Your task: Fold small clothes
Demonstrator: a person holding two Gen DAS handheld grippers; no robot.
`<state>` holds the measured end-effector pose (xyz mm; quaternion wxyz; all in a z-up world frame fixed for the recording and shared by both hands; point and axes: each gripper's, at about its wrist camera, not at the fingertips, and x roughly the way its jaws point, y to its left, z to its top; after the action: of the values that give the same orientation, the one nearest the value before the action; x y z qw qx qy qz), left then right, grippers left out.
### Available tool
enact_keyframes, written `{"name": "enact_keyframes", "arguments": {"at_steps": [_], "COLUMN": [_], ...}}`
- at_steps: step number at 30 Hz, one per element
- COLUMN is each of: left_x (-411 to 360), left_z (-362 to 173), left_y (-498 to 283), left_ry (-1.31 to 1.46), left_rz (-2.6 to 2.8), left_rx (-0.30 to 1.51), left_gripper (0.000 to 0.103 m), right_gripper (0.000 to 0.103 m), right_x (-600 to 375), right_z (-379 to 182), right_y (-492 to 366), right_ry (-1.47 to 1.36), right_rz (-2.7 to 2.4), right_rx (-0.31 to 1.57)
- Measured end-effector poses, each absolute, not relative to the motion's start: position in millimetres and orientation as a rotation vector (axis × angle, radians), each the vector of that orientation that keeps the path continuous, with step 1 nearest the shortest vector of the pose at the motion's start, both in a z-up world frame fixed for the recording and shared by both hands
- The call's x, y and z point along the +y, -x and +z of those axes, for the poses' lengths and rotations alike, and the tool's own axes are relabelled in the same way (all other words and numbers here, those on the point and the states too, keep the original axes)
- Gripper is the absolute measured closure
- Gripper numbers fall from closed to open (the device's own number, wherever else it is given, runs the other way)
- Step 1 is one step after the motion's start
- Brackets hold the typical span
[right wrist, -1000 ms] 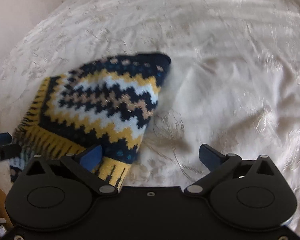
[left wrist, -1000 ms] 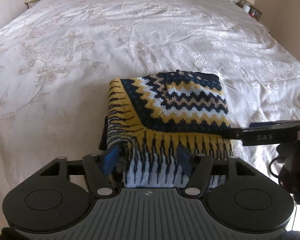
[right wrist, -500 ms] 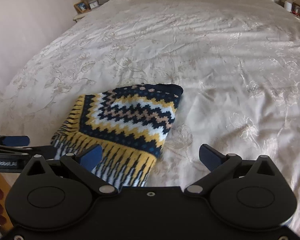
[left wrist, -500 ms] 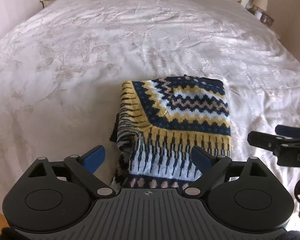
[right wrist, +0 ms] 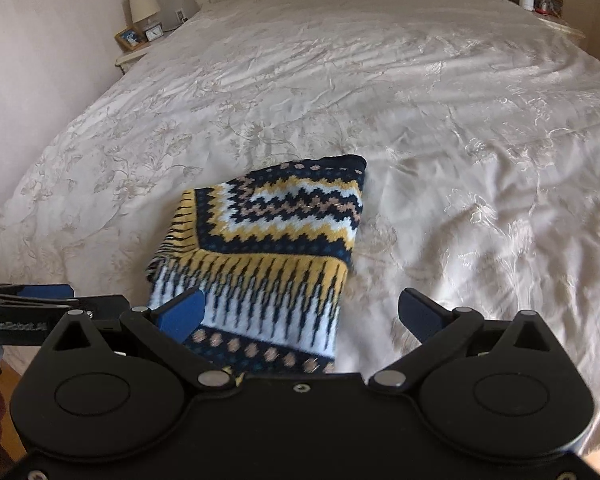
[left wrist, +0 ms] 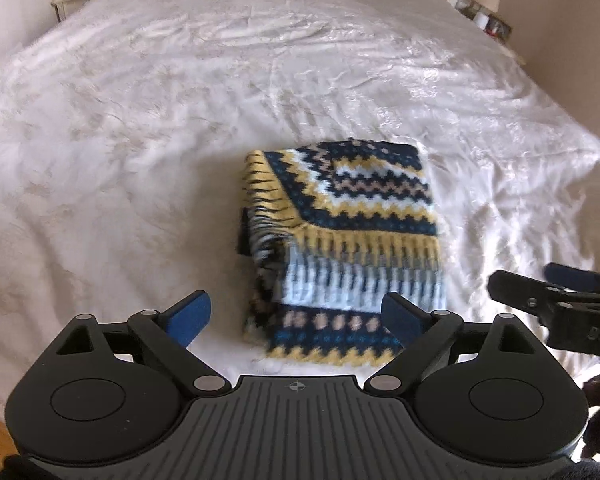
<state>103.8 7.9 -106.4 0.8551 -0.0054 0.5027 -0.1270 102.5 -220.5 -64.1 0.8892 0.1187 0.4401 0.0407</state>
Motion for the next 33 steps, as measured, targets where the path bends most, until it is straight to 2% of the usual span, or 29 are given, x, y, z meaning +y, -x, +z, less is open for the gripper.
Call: {"name": "enact_keyframes", "arguments": {"at_steps": [5,18,21,33], "left_x": [11.0,29.8,28.7,31.5], "left_z": [-92.2,-76.2,-76.5,-72.0], "left_y": [-93.1,-75.5,-73.2,-65.3], "left_ry": [-0.087,-0.115,-0.137,-0.111], "left_rz": [-0.201,-0.145,-0.121,-0.137], "left_rx": [1.028,1.0,1.013,1.015], "left_gripper": [0.011,0.012,0.018,0.019], "right_gripper": [0.001,0.001,0.001,0.001], "right_x": [-203.5,-182.4,-179.7,-178.1], "right_z": [-50.0,-27.3,-24.4,-16.8], "right_y": [-82.4,-46.5,-41.2,-32.4], "right_ry": [-0.26,-0.279,-0.278,-0.271], "right_rz": [0.06,-0.002,-0.01,-0.035], "right_rx": [0.881,0.817,0.811,0.801]}}
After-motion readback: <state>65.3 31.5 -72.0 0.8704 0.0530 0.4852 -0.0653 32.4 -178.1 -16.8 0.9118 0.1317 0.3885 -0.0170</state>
